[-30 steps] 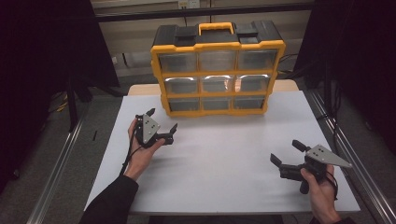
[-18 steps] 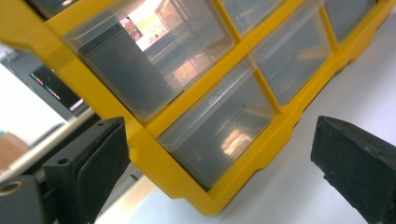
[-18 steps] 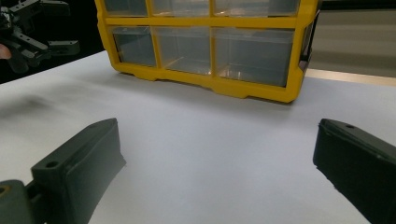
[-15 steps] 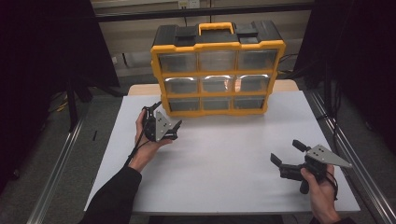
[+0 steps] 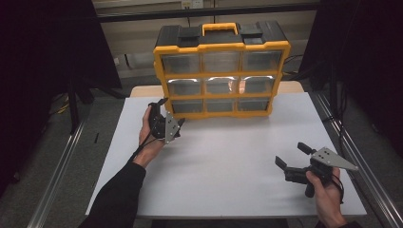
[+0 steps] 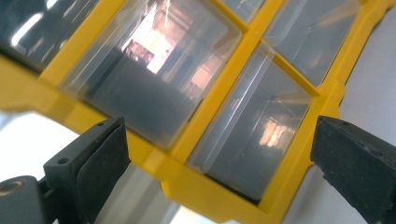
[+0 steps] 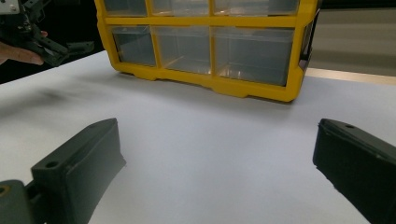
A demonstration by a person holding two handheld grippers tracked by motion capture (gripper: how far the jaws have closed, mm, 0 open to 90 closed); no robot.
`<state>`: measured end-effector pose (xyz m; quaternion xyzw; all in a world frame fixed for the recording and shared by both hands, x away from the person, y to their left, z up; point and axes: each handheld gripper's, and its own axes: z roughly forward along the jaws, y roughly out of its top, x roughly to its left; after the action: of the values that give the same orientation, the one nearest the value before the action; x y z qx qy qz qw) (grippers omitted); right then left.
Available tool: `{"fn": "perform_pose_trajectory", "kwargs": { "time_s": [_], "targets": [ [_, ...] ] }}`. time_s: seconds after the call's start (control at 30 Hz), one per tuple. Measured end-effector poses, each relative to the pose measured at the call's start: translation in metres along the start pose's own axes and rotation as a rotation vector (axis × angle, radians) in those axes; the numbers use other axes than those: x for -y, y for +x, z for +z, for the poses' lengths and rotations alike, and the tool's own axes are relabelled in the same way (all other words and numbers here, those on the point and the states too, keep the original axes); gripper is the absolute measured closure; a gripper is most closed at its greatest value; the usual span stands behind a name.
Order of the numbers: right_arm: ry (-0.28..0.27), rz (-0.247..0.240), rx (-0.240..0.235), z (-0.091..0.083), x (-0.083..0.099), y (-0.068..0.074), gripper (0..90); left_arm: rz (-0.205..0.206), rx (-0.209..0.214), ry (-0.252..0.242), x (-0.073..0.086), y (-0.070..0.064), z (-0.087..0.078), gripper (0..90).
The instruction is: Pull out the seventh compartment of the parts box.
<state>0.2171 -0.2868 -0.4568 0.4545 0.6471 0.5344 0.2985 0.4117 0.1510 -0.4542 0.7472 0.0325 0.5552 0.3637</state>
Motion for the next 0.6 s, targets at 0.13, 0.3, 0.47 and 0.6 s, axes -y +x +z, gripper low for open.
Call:
{"fn": "perform_pose_trajectory", "kwargs": {
  "time_s": [0.13,0.3,0.47,0.6],
  "targets": [
    [0.003,-0.002,-0.003,0.0,0.0,0.0,0.7,0.111,-0.025,-0.001,0.001,-0.007,0.003,9.3],
    [0.0,-0.004,-0.002,0.001,0.0,0.0,0.7,0.235,-0.037,0.009,0.003,-0.013,0.008,16.1],
    [0.002,-0.005,-0.004,0.001,0.0,0.0,0.7,0.3,-0.045,0.04,0.006,-0.015,0.017,20.8],
    [0.009,-0.005,-0.01,0.001,0.001,0.0,0.6,0.352,-0.06,0.054,0.005,-0.018,0.02,21.3]
  ]
}}
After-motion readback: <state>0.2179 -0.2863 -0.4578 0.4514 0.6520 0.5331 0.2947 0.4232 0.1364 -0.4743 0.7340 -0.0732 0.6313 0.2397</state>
